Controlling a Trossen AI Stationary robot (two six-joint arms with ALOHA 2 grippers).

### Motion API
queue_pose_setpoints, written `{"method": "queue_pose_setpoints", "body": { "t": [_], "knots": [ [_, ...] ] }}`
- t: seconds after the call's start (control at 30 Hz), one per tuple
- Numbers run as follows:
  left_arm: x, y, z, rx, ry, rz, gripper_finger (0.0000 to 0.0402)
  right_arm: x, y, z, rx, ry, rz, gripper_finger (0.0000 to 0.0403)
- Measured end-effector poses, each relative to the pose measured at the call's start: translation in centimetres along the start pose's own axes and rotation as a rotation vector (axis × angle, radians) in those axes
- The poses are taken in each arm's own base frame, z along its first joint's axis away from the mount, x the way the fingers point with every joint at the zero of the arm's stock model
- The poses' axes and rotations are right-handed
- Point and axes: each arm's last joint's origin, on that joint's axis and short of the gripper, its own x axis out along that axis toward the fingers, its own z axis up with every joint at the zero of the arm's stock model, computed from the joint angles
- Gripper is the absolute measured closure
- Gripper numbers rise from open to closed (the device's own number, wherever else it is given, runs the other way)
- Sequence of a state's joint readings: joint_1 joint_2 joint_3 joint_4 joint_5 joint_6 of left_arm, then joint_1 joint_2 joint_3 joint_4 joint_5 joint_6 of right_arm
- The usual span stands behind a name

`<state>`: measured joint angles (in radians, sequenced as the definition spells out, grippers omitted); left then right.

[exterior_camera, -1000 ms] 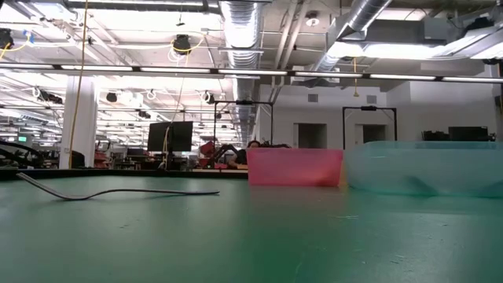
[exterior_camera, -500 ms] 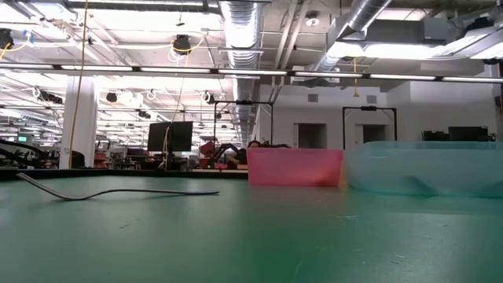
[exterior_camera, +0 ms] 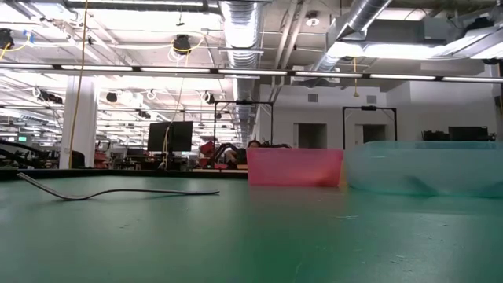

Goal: Sort silverware by color (type)
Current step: Put the yellow fork into the pink bin

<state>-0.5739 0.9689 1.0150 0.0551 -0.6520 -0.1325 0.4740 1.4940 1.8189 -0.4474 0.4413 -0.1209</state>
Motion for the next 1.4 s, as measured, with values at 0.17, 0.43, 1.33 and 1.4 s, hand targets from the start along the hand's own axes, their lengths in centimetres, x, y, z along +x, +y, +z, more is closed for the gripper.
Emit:
{"method": "queue_pose_setpoints", "body": {
  "t": [0.17,0.43,1.33,1.4],
  "knots": [
    [-0.1,2.0,-2.9,-0.057,-0.085,-0.011,0.0349,3.5,-2.7,-2.6,0.123,-0.091,-0.014,0.0182],
    [2.8,2.5,-5.3,0.013,0.018,-0.051,0.0349,8.6,-5.3,-6.6,0.324,-0.096,0.081,0.0182],
    [5.7,3.8,-7.2,0.042,0.083,-0.089,0.0349,10.8,-6.3,-8.9,0.316,0.0,0.094,0.0225],
    [5.8,4.0,-7.2,0.042,0.083,-0.087,0.0349,10.8,-6.3,-8.9,0.311,-0.002,0.104,0.0266]
  ]
}}
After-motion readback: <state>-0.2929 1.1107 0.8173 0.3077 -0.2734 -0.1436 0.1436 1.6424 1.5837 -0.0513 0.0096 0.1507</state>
